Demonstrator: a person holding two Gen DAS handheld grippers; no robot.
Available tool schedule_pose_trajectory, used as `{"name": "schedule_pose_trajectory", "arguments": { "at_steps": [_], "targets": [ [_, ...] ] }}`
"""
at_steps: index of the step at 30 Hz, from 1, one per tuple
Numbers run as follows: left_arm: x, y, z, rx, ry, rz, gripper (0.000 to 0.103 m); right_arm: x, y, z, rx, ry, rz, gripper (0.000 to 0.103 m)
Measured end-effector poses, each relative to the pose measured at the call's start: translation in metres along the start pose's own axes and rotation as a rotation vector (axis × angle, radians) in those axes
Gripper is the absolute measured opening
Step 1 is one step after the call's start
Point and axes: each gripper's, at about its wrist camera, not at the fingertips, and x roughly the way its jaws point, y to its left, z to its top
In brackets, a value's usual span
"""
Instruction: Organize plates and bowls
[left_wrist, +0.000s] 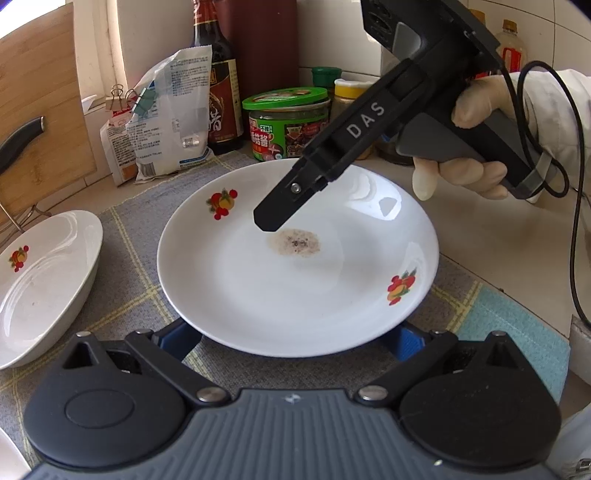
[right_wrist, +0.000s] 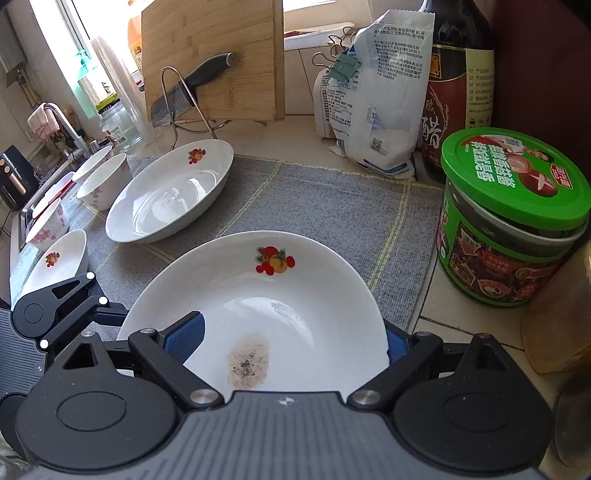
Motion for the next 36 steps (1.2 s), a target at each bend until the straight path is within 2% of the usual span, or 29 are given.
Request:
{"name": "schedule_pose_trajectory", "arguments": {
  "at_steps": [5, 8, 15, 19, 22, 25, 29, 33, 36],
  "targets": [
    [-0.001, 0.0, 0.0, -0.005, 0.011, 0.004, 0.102, -0.001, 0.0, 0.0, 0.0, -0.011, -0.004, 0.102],
    [-0.004, 0.004, -0.002, -0.043, 0.031, 0.012, 0.102, -0.008, 0.003, 0.003, -0.011, -0.028, -0.041, 0.103],
    [-0.041, 0.005, -0.013, -0.111, 0.015, 0.026, 0.102, -0.04, 0.027, 0.01, -0.092, -0.102, -0.104, 0.103],
    [-0.066, 0.007, -0.013, -0.154, 0.008, 0.068, 0.102, -0.049, 0.048, 0.013, -0.128, -0.132, -0.083, 0.103],
    [-0.08, 0.011, -0.011, -0.205, 0.037, 0.12, 0.102, -0.048, 0.067, 0.017, -0.166, -0.137, -0.056, 0.103],
    [-0.095, 0.018, -0.015, -0.261, 0.052, 0.133, 0.102, -0.044, 0.085, 0.018, -0.195, -0.134, -0.011, 0.103],
    [-0.119, 0.018, -0.026, -0.273, 0.039, 0.184, 0.102, -0.038, 0.112, 0.018, -0.225, -0.132, 0.034, 0.103],
    [-0.141, 0.021, -0.037, -0.274, 0.042, 0.238, 0.102, -0.032, 0.14, 0.017, -0.24, -0.136, 0.036, 0.103],
    [-0.157, 0.031, -0.048, -0.285, 0.034, 0.249, 0.102, -0.027, 0.159, 0.015, -0.234, -0.133, 0.037, 0.103]
  ]
}}
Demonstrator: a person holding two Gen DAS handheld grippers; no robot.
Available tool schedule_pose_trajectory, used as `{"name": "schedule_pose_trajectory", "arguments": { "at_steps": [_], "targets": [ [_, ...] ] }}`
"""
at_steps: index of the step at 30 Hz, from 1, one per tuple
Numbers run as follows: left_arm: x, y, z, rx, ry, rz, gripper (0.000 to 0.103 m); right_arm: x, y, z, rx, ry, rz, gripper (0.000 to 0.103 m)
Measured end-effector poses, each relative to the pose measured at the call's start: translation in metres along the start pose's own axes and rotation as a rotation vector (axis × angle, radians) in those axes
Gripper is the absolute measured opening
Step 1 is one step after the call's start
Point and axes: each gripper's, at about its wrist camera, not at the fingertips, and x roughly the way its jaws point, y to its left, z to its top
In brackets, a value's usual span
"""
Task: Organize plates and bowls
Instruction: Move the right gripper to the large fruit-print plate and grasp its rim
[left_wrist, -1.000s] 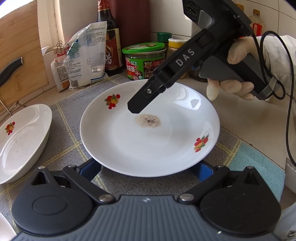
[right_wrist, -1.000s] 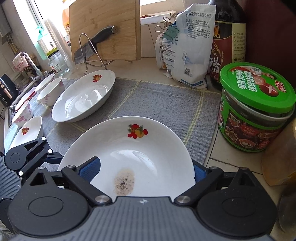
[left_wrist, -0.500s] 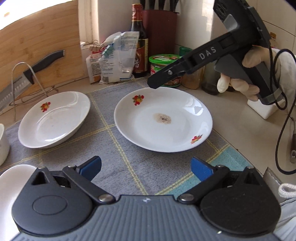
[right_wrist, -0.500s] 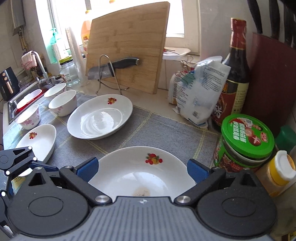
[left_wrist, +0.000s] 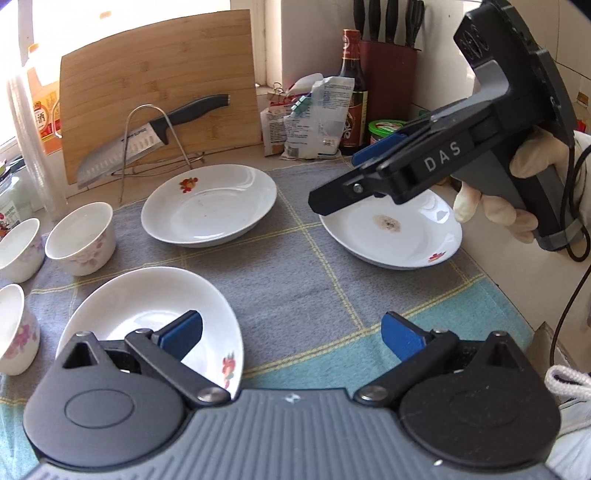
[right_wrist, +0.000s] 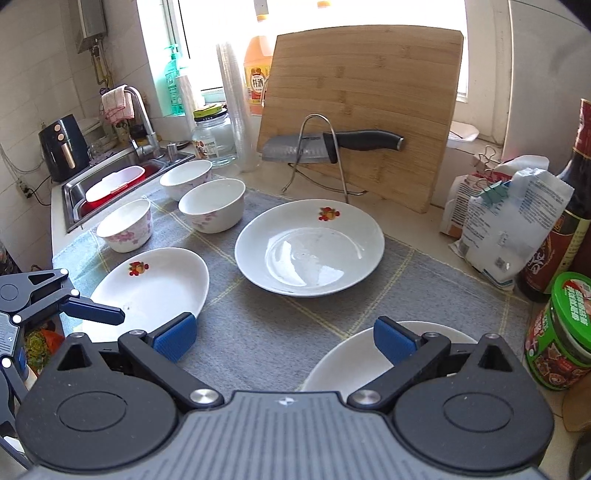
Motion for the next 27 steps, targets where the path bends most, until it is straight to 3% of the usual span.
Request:
{"name": "schedule_pose_trajectory", "arguments": {
  "at_steps": [5, 13, 27],
  "targets": [
    [-0.017, 0.032, -0.017, 0.007, -0.008, 0.014, 0.102, 0.016, 0.034, -0.003, 0.047, 0.028, 0.002, 0.103],
    [-0.032, 0.081, -0.046, 0.034, 0.028, 0.009, 0.102, 0.059, 0.085, -0.029, 0.084, 0.155, -0.035, 0.103],
    [-0.022, 0.131, -0.086, 0.049, 0.113, -0.009, 0.102, 0.094, 0.125, -0.032, 0.179, 0.235, -0.041, 0.103]
  ]
}}
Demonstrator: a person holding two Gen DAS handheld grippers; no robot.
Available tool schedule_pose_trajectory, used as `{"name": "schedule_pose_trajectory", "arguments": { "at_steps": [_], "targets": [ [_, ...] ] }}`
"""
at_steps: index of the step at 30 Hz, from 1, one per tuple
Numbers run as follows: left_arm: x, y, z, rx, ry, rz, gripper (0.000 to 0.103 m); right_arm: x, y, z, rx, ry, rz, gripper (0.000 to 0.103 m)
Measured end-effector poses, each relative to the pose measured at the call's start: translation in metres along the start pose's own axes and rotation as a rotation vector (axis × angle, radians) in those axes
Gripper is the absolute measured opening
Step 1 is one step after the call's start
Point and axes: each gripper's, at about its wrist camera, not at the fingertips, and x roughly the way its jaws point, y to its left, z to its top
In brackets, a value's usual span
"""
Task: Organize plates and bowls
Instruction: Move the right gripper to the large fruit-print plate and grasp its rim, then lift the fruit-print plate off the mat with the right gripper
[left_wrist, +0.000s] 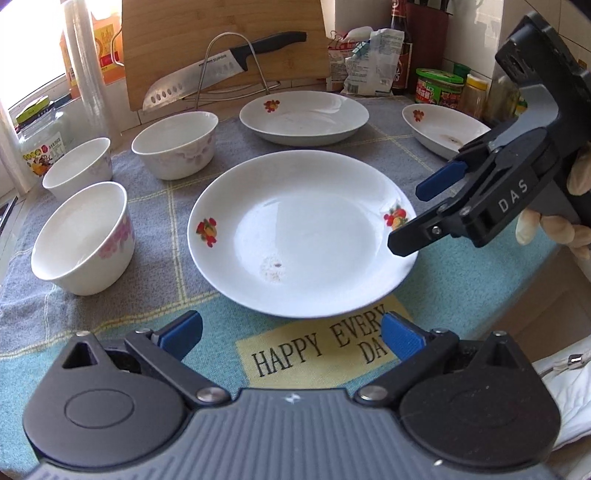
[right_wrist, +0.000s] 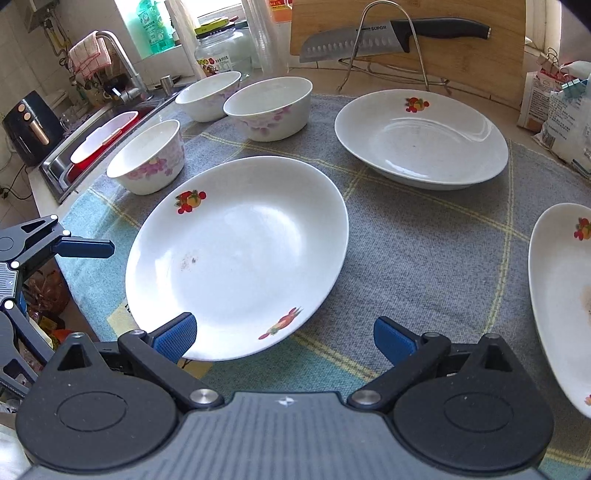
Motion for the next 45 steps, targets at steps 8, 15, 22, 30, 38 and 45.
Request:
{"name": "schedule_pose_trajectory", "arguments": {
  "at_steps": [8, 15, 22, 30, 38, 45],
  "targets": [
    [0.013, 0.009, -0.007, 0.006, 0.013, -0.018, 0.102, 0.015, 0.012, 0.003, -0.002, 0.033, -0.005, 0.103],
    [0.026, 0.014, -0.01, 0.01, 0.012, -0.038, 0.102, 0.03, 0.02, 0.016, -0.025, 0.042, -0.048, 0.103],
    [0.03, 0.02, -0.009, 0.022, -0.019, -0.055, 0.103, 0.038, 0.027, 0.023, -0.048, 0.069, -0.094, 0.103],
    [0.033, 0.025, -0.009, 0.059, -0.05, -0.09, 0.103, 0.043, 0.035, 0.024, -0.079, 0.098, -0.148, 0.103],
    [0.033, 0.031, -0.014, 0.09, -0.101, -0.12, 0.103, 0.041, 0.035, 0.018, -0.076, 0.059, -0.151, 0.103],
    [0.035, 0.035, -0.018, 0.115, -0.145, -0.141, 0.103, 0.035, 0.031, 0.007, -0.108, -0.024, -0.117, 0.103]
  ]
}}
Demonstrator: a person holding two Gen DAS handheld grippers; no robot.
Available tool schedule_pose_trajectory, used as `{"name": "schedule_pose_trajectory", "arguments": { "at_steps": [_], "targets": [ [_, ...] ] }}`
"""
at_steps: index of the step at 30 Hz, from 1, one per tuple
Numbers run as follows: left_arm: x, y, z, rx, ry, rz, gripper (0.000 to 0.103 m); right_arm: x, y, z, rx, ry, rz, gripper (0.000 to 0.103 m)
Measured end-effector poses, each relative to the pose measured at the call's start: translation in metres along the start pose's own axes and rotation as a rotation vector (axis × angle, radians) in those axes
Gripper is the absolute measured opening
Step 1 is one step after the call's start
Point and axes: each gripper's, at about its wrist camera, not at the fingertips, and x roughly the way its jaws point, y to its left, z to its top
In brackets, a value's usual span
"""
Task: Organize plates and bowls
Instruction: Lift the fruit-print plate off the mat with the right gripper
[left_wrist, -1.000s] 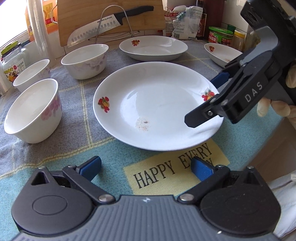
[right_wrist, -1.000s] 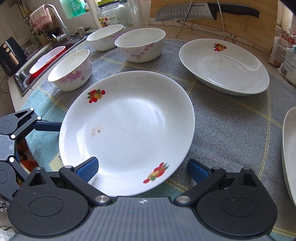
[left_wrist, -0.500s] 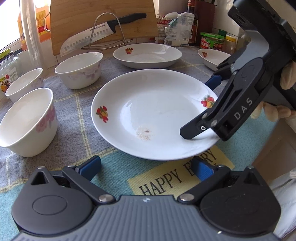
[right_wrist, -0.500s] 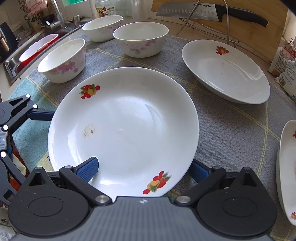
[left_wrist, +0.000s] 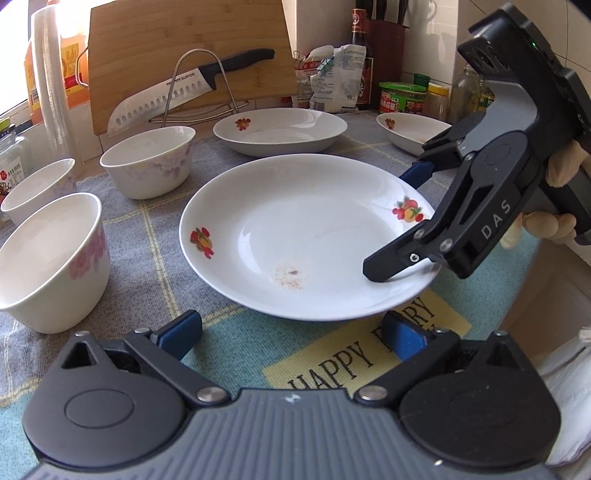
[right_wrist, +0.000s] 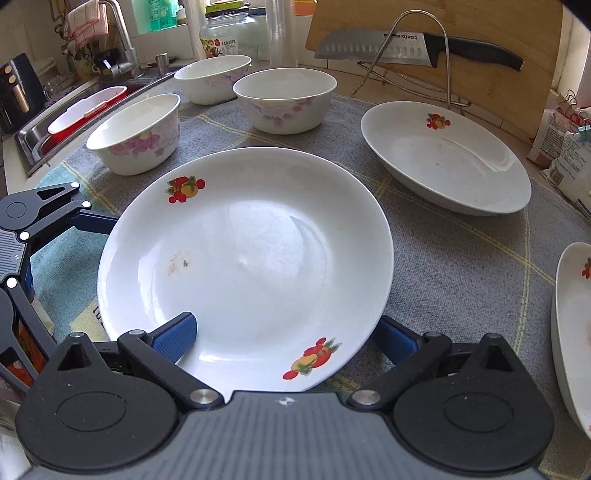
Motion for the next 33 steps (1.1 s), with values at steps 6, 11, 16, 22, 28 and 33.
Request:
{"name": "schedule_pose_trajectory", "arguments": {
  "at_steps": [6, 11, 16, 22, 28, 33],
  "targets": [
    [0.004, 0.003, 0.004, 0.019, 0.003, -0.019, 0.103, 0.003, -0.016, 0.016, 0.001, 0.023, 0.145, 0.103],
    [0.006, 0.005, 0.006, 0.032, 0.008, -0.031, 0.103, 0.006, -0.03, 0.025, 0.012, 0.045, 0.231, 0.103],
    [0.008, 0.007, 0.009, 0.046, 0.014, -0.044, 0.103, 0.011, -0.039, 0.033, 0.017, 0.061, 0.28, 0.103],
    [0.009, 0.007, 0.01, 0.093, 0.008, -0.067, 0.103, 0.017, -0.048, 0.042, 0.023, 0.076, 0.336, 0.103],
    [0.011, 0.009, 0.012, 0.124, 0.006, -0.089, 0.103, 0.02, -0.052, 0.047, 0.041, 0.081, 0.363, 0.103],
    [0.012, 0.011, 0.012, 0.134, 0.0, -0.104, 0.103, 0.02, -0.056, 0.05, 0.053, 0.085, 0.379, 0.103]
  ]
}}
